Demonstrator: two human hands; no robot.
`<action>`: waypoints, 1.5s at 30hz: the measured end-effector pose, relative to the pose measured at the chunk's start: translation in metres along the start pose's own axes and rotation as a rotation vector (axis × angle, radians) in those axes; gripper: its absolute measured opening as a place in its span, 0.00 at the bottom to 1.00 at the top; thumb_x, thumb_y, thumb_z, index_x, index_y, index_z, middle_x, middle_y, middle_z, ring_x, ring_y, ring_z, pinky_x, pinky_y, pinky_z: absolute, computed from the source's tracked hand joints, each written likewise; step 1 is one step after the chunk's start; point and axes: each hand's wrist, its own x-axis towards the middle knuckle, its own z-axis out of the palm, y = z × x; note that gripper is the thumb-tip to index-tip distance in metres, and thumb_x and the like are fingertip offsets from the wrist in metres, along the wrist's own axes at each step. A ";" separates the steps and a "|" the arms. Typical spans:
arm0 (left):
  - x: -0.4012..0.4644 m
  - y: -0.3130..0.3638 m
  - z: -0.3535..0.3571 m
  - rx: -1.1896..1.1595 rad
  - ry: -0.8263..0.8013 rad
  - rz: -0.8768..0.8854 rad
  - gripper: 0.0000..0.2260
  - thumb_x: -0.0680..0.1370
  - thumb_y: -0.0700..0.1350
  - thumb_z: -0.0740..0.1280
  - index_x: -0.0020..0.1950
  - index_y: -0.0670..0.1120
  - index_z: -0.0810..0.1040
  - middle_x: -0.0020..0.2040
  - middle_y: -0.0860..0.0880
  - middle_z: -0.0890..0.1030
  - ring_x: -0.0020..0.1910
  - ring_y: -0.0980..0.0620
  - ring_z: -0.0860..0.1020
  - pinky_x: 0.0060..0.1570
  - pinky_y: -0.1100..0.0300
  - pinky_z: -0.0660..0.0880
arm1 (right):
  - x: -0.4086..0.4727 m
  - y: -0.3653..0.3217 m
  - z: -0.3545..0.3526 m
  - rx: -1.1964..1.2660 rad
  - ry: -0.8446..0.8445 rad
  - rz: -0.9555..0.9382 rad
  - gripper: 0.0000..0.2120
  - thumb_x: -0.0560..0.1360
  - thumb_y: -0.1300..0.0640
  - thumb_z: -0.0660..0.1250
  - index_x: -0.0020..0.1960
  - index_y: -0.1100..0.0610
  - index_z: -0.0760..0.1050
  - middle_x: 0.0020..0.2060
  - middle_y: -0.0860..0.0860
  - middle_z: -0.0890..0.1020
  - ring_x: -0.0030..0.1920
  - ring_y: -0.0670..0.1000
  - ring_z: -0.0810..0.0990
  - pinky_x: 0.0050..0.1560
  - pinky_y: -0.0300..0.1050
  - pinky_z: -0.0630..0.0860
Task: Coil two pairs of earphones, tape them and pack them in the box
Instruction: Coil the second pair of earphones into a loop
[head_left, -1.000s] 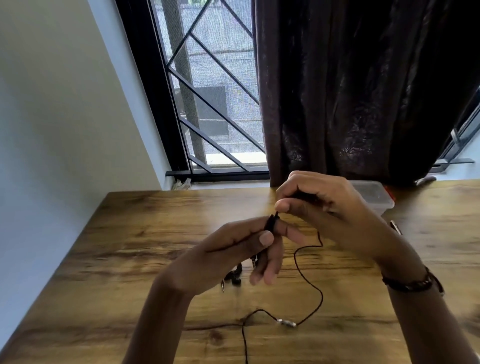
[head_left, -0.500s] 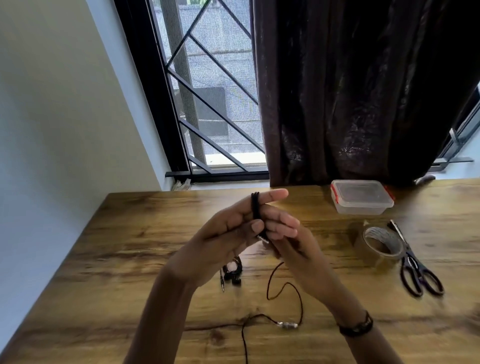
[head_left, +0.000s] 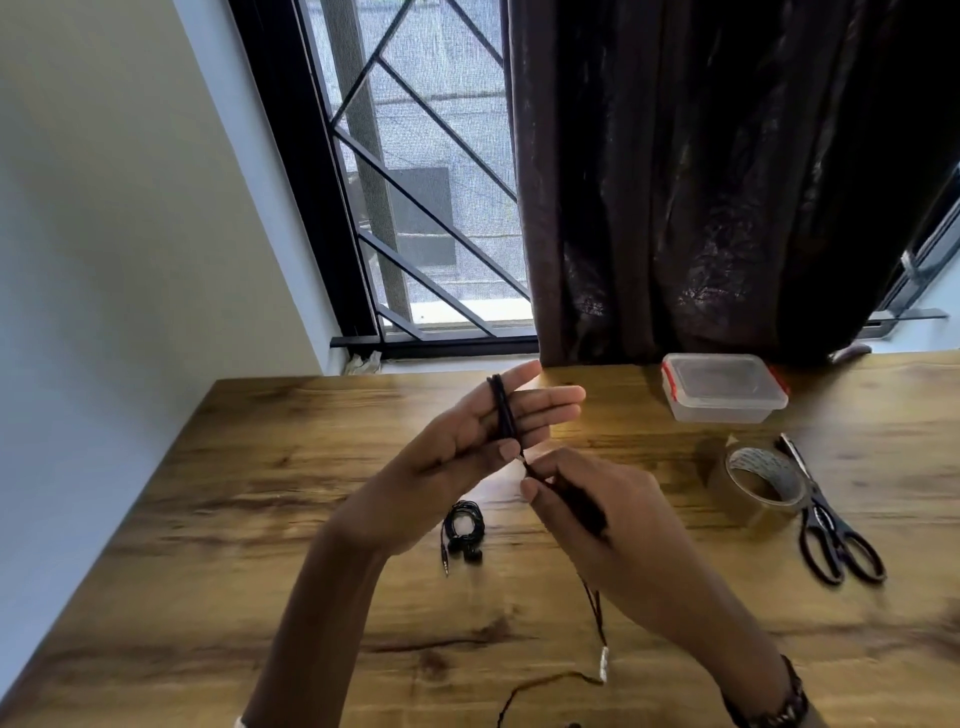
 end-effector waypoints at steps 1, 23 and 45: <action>0.000 0.000 0.000 0.025 -0.004 -0.004 0.25 0.79 0.29 0.53 0.76 0.38 0.51 0.73 0.42 0.68 0.72 0.47 0.67 0.68 0.58 0.65 | 0.000 -0.001 -0.001 -0.037 -0.007 0.001 0.13 0.78 0.43 0.57 0.47 0.49 0.74 0.32 0.47 0.77 0.32 0.49 0.74 0.34 0.45 0.71; -0.011 0.014 0.023 0.188 -0.086 -0.079 0.20 0.77 0.26 0.52 0.68 0.36 0.65 0.55 0.45 0.78 0.55 0.50 0.77 0.55 0.62 0.71 | 0.041 -0.022 -0.072 -0.110 -0.116 -0.213 0.05 0.78 0.56 0.67 0.45 0.55 0.77 0.35 0.42 0.77 0.37 0.46 0.78 0.34 0.30 0.70; -0.008 0.006 0.021 -0.177 0.036 0.086 0.19 0.80 0.34 0.51 0.70 0.37 0.65 0.52 0.48 0.81 0.50 0.53 0.79 0.53 0.62 0.74 | 0.029 0.019 0.011 0.765 0.054 0.035 0.08 0.77 0.52 0.60 0.48 0.46 0.79 0.33 0.59 0.71 0.29 0.59 0.65 0.27 0.49 0.64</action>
